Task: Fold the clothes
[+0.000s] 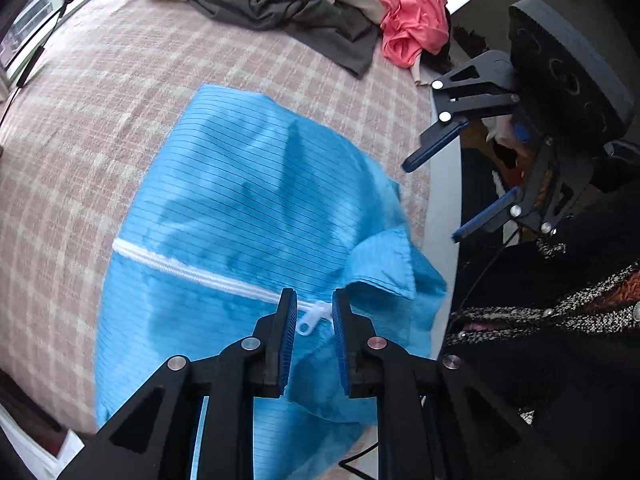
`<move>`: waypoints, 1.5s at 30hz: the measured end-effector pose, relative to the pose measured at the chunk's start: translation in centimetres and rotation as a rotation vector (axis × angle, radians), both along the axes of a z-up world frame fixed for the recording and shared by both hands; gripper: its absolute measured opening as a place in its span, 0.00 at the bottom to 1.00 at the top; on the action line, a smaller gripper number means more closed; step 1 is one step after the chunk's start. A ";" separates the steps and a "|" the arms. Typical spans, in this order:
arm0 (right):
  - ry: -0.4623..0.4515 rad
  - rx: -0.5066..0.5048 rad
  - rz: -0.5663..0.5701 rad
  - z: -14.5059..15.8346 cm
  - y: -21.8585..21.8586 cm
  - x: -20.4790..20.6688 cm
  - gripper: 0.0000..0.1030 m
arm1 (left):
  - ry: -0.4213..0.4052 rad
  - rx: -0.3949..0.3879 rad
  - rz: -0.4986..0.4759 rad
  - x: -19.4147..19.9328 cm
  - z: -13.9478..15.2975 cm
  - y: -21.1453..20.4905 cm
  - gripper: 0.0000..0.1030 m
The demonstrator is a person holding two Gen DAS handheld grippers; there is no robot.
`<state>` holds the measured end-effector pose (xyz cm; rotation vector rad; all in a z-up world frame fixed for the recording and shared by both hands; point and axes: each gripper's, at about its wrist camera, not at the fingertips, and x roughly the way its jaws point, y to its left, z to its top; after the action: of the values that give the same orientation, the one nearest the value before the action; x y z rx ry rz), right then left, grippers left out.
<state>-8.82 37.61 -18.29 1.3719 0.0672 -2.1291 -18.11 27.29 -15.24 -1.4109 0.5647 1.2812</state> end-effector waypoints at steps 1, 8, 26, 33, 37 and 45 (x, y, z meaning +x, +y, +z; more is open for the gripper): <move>0.010 0.025 0.038 0.0 -1.3 -0.2 0.51 | -0.011 0.029 0.032 0.7 0.4 -0.7 0.16; 0.046 0.124 0.318 -2.4 -5.3 -2.1 0.51 | -0.019 0.126 0.340 7.1 -1.1 -2.7 0.20; -0.253 -0.032 0.433 -3.7 -3.9 -10.6 0.31 | 0.015 0.309 1.058 9.8 -4.7 -2.7 0.23; -0.443 -0.110 0.426 -6.4 -4.7 -12.4 0.31 | 0.143 0.311 1.131 12.7 -3.9 -1.9 0.02; -0.538 -0.177 0.449 -6.9 -4.3 -11.8 0.15 | 0.218 0.269 1.124 14.4 -3.5 -1.0 0.02; -0.714 -0.561 0.358 -8.2 -0.8 -12.9 0.09 | 0.240 0.310 1.133 15.6 -3.2 -0.8 0.01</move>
<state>-21.75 36.85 -26.51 1.5298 -0.4905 -1.1511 -2.52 26.52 -18.47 -1.3196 -0.3809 2.3169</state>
